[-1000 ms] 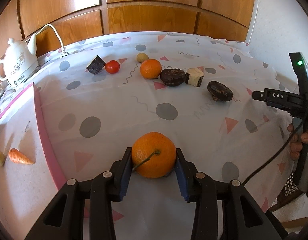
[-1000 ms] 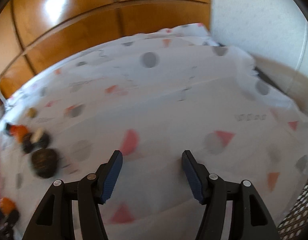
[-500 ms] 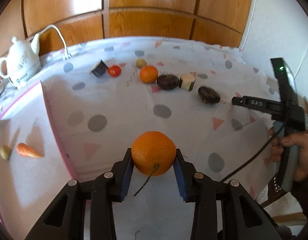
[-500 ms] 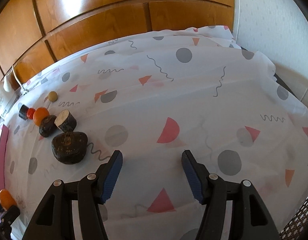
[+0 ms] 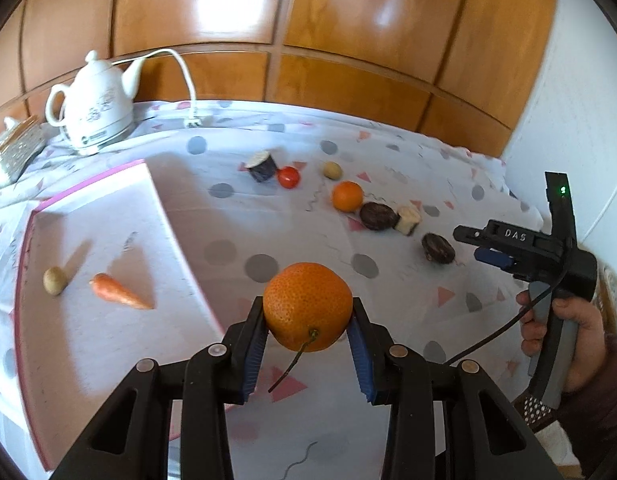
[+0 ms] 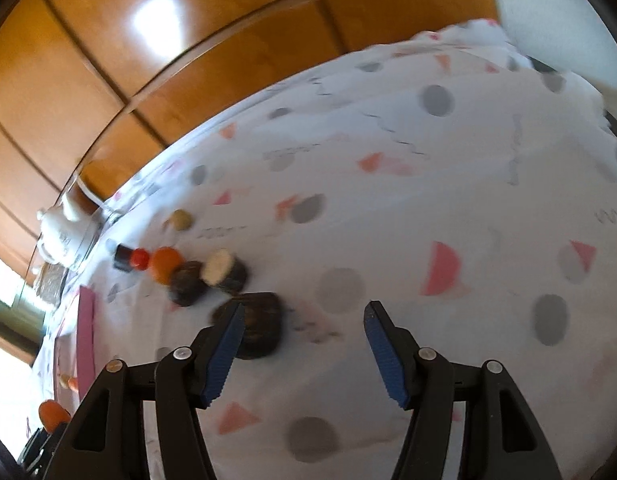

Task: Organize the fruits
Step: 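Lift the mandarin with the left tool and carry it toward the tray, then lower the mandarin into the tray with the left tool while the right tool grasps the dark round root, then lift the dark round root with the right tool while the left tool withdraws from the tray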

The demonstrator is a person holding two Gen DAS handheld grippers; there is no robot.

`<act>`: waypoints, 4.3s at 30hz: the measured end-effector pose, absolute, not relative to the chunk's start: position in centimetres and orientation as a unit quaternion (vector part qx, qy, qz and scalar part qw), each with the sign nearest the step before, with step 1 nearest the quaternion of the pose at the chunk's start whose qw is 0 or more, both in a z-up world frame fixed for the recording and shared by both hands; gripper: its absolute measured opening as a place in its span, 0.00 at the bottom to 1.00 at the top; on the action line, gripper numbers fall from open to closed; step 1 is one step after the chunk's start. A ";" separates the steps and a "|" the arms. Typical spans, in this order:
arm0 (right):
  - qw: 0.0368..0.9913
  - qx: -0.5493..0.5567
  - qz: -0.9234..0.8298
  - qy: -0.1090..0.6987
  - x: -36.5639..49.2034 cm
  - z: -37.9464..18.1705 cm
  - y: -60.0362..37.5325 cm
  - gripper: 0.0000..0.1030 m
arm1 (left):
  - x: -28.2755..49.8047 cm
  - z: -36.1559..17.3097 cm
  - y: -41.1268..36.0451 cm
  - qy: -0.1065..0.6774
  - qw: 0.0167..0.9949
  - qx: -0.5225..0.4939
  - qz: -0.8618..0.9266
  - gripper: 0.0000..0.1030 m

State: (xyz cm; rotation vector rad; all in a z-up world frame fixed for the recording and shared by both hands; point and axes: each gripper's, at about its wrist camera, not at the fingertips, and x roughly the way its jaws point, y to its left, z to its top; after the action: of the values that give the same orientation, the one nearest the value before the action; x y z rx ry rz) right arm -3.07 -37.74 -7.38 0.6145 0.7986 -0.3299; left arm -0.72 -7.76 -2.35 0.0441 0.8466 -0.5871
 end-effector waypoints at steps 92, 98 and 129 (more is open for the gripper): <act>0.905 0.096 -0.154 0.385 -0.9 -10.0 -32.0 0.46 | 3.7 -3.0 8.4 0.381 0.920 -0.065 0.065 0.74; 0.905 0.094 -0.155 0.386 -0.9 -9.9 -32.0 0.46 | 2.9 -2.3 9.1 0.366 0.925 -0.067 0.080 0.81; 0.890 0.110 -0.213 0.388 -0.9 -9.6 -31.2 0.44 | 2.4 -3.4 11.0 0.383 0.912 -0.104 0.107 0.85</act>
State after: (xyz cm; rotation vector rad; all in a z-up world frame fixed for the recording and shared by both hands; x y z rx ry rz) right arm -0.89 -31.22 -9.59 0.2276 0.8066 -0.4417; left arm 2.42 10.98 -3.39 -0.2149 0.7896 0.2211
